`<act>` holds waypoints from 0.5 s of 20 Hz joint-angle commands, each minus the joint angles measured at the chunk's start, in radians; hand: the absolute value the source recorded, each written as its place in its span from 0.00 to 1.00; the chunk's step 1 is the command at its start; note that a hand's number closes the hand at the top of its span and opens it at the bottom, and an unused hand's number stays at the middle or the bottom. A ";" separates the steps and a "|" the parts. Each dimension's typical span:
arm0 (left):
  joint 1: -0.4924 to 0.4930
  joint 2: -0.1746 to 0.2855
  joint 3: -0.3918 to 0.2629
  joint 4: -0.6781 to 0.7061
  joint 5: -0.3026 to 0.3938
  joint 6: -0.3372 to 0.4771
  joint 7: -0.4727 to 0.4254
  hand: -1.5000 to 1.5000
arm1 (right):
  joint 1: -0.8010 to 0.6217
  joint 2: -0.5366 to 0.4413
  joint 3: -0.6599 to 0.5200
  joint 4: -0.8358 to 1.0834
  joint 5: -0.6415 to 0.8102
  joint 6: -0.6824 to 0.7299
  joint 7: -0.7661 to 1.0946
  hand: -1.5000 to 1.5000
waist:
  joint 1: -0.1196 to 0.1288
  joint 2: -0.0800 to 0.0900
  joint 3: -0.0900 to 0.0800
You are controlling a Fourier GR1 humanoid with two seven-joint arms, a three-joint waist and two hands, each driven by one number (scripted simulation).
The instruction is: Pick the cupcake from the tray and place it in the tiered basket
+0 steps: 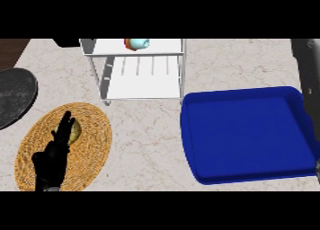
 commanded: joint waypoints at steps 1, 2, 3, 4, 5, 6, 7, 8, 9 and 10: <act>0.036 -0.019 -0.011 0.060 0.007 -0.009 0.031 0.50 | 0.108 -0.155 -0.062 -0.028 -0.064 0.141 -0.020 0.00 | -0.009 0.009 -0.015; 0.037 -0.029 -0.004 0.081 0.012 -0.001 0.013 0.50 | 0.111 -0.193 -0.081 -0.063 -0.091 0.180 0.001 0.00 | -0.023 0.005 -0.016; 0.013 -0.029 0.001 0.092 0.006 0.006 0.039 0.50 | 0.165 -0.205 -0.096 -0.074 -0.122 0.238 -0.046 0.00 | -0.029 0.007 -0.015; 0.038 -0.031 -0.021 0.079 -0.007 0.000 0.021 0.50 | 0.172 -0.250 -0.106 -0.052 -0.125 0.269 -0.035 0.00 | -0.013 0.010 -0.016; 0.067 -0.054 -0.027 0.109 -0.003 0.003 -0.039 0.50 | 0.204 -0.229 -0.101 -0.098 -0.146 0.298 -0.033 0.00 | -0.020 0.005 -0.017; 0.024 -0.049 -0.028 0.072 -0.012 0.015 0.042 0.50 | 0.208 -0.296 -0.122 -0.082 -0.160 0.349 -0.020 0.00 | -0.020 0.007 -0.016; 0.062 -0.049 -0.037 0.077 -0.016 0.006 -0.004 0.50 | 0.212 -0.348 -0.137 -0.061 -0.172 0.396 -0.027 0.00 | -0.009 0.010 -0.016; 0.067 -0.028 -0.009 0.069 0.012 -0.015 -0.003 0.50 | 0.261 -0.355 -0.167 -0.062 -0.213 0.443 -0.065 0.00 | -0.009 0.010 -0.015; 0.023 -0.027 -0.012 0.059 0.007 -0.013 0.046 0.50 | 0.296 -0.361 -0.174 -0.076 -0.231 0.480 -0.095 0.00 | -0.013 0.009 -0.015; 0.036 -0.055 -0.033 0.115 -0.021 0.007 -0.025 0.50 | 0.293 -0.379 -0.169 -0.072 -0.234 0.507 -0.079 0.00 | -0.009 0.011 -0.016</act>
